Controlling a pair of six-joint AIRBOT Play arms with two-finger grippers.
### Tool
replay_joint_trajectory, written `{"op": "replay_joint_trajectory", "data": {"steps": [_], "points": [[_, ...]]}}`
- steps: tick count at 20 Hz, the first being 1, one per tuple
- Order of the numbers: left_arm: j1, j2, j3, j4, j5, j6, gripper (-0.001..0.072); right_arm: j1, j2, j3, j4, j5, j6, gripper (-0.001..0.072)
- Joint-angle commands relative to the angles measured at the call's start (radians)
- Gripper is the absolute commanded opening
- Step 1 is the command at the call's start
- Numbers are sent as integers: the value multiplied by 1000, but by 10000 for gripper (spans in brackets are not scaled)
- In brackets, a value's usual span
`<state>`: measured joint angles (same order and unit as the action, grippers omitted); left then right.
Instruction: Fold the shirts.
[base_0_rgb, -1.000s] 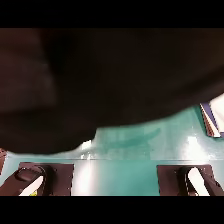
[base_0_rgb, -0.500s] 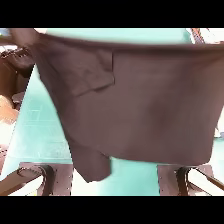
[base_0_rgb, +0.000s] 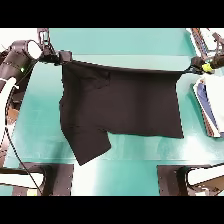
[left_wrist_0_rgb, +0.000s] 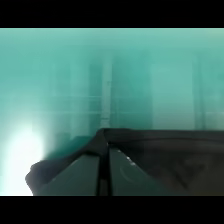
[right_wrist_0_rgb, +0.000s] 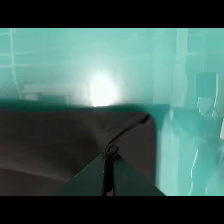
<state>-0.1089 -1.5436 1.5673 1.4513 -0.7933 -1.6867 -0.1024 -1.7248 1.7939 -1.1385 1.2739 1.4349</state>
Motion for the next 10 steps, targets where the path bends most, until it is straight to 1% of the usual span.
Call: {"op": "replay_joint_trajectory", "data": {"steps": [1,3,5,7,10], "points": [[43,-30,7,-72,-18,77,24,9,-94,123,-10,18,1,18],[43,-22,7,-72,-193,122,24,9,-83,125,-25,80,-3,18],[43,-22,-14,-71,-350,143,24,18,-51,67,-45,111,-5,18],[43,-22,-73,-72,-394,143,24,22,-8,-43,-42,97,-5,18],[43,-23,-190,-72,-358,138,26,42,48,-222,-33,21,-5,19]]}}
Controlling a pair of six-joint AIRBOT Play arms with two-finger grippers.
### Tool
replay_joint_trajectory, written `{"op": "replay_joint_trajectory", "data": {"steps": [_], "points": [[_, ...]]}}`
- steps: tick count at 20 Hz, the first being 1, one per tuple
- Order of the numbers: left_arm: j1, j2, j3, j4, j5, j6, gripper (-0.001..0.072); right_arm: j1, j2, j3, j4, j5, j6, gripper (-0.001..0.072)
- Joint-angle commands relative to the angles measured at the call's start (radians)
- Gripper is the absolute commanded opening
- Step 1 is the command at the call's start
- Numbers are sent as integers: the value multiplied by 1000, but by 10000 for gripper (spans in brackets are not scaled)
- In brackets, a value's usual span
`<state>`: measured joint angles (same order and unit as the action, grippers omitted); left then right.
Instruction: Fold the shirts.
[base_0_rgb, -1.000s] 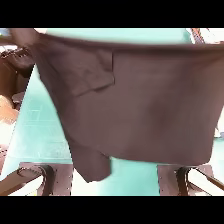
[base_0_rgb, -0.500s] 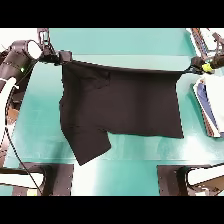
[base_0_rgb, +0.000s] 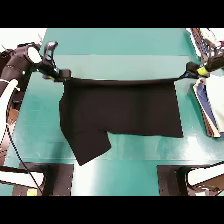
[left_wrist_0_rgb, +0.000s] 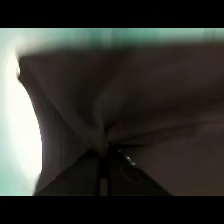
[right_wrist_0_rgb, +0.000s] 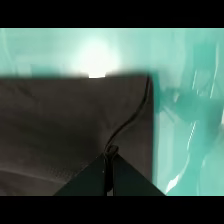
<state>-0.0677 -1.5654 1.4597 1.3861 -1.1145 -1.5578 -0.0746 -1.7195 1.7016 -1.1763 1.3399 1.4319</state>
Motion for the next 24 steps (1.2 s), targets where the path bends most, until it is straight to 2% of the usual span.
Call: {"op": "replay_joint_trajectory", "data": {"steps": [1,2,3,4,5,6,8,11,15,18,22,24], "points": [[2,-1,-109,-6,-21,4,106,20,52,-171,6,-69,-1,19],[2,-1,-125,-3,-12,-11,427,31,58,-200,8,-78,-1,25],[2,-1,-127,-2,-16,-22,572,41,60,-215,7,-82,-1,180],[2,3,-126,-1,-38,-27,482,47,60,-216,7,-71,0,440],[2,18,-126,7,-80,-28,482,50,68,-207,5,-48,0,483],[2,41,-130,29,-130,-32,481,47,88,-201,-3,-27,-3,479],[2,134,-191,80,-194,-32,482,22,161,-226,-4,-18,-32,426],[2,351,-427,84,-212,-60,482,-29,311,-346,-2,-5,-32,427],[2,621,-777,-67,-214,-89,482,-82,455,-501,-1,-55,-38,427],[2,745,-955,-175,-200,-123,482,-99,518,-566,7,-100,-38,427],[2,763,-1070,-263,-77,-135,482,-98,550,-567,8,-101,-38,427],[2,763,-1099,-326,16,-109,482,-98,566,-568,7,-101,-38,427]]}}
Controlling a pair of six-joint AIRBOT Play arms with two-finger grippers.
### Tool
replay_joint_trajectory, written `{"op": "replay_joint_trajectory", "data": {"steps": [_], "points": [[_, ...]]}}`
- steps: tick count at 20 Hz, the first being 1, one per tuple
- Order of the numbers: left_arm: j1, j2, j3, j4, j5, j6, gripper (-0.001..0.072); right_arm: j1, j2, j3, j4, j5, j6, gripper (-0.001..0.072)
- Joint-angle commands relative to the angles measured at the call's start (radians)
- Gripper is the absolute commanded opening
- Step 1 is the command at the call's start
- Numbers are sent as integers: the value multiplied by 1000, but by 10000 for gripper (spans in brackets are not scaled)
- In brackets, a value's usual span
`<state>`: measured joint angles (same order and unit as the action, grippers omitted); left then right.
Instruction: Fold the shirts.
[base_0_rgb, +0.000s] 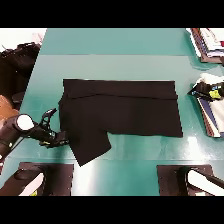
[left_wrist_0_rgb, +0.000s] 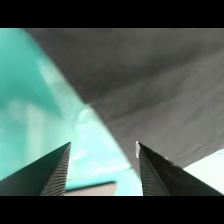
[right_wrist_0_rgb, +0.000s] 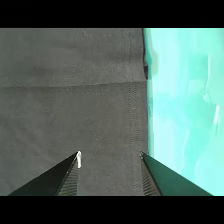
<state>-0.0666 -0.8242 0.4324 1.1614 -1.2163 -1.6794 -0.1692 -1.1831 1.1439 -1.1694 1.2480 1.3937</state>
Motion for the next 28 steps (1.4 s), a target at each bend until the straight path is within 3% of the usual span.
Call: {"op": "replay_joint_trajectory", "data": {"steps": [1,5,6,7,8,14,22,26,28], "points": [[0,21,-85,-118,155,13,482,-3,39,-10,0,-8,0,427],[0,21,-95,-151,243,11,479,-3,64,-10,0,17,0,427],[0,21,-95,-156,248,11,446,-6,63,-10,-8,47,0,427],[0,21,-95,-156,247,12,159,-16,63,-11,-13,77,0,428],[0,21,-94,-156,246,12,22,-34,64,-18,-10,101,0,427],[0,21,32,-154,172,65,24,-221,64,-303,-9,174,1,456],[0,21,90,-156,169,64,24,-275,41,-580,29,47,16,446],[0,21,90,-155,169,64,24,-275,-18,-584,141,-13,-13,338],[0,21,90,-153,166,64,23,-275,-16,-585,153,-44,-26,172]]}}
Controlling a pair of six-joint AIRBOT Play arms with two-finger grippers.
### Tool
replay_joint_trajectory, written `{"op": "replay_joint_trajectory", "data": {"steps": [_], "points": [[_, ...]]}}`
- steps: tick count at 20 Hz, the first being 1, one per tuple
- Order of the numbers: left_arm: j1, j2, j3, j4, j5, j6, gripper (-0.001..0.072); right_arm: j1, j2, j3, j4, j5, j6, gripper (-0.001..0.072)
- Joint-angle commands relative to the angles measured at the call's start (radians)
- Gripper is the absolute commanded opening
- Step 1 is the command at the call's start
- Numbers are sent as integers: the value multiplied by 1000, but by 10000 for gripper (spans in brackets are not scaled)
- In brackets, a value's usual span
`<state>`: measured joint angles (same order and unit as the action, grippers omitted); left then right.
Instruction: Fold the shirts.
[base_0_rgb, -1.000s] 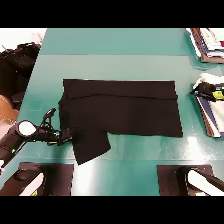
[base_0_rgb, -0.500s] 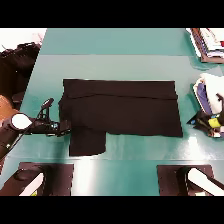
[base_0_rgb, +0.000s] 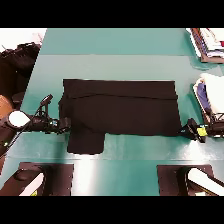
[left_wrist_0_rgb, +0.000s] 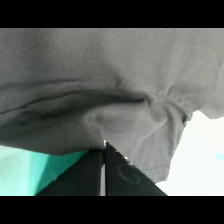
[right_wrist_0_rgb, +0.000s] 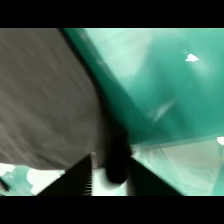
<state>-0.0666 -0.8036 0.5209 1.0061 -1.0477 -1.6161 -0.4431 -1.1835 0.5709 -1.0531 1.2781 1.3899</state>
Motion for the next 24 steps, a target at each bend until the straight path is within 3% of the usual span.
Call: {"op": "replay_joint_trajectory", "data": {"steps": [1,2,5,9,12,16,20,24], "points": [[0,1,3,8,-13,0,22,-1,-3,-11,30,-76,-28,96],[0,1,8,19,-32,-4,22,-2,17,-11,29,-69,-52,20],[-2,28,29,41,-123,-11,21,-2,124,-9,-11,-26,-72,19],[-108,233,29,161,-287,-177,21,-2,293,30,-169,129,-71,19],[-152,365,33,108,-381,-243,23,-1,415,73,-214,220,-64,19],[-152,327,104,122,-163,-174,23,4,414,207,-131,195,-24,18],[-151,92,201,188,65,-87,24,143,198,377,-118,115,-24,19],[-151,-196,344,293,220,-77,24,256,-71,577,-116,32,15,19]]}}
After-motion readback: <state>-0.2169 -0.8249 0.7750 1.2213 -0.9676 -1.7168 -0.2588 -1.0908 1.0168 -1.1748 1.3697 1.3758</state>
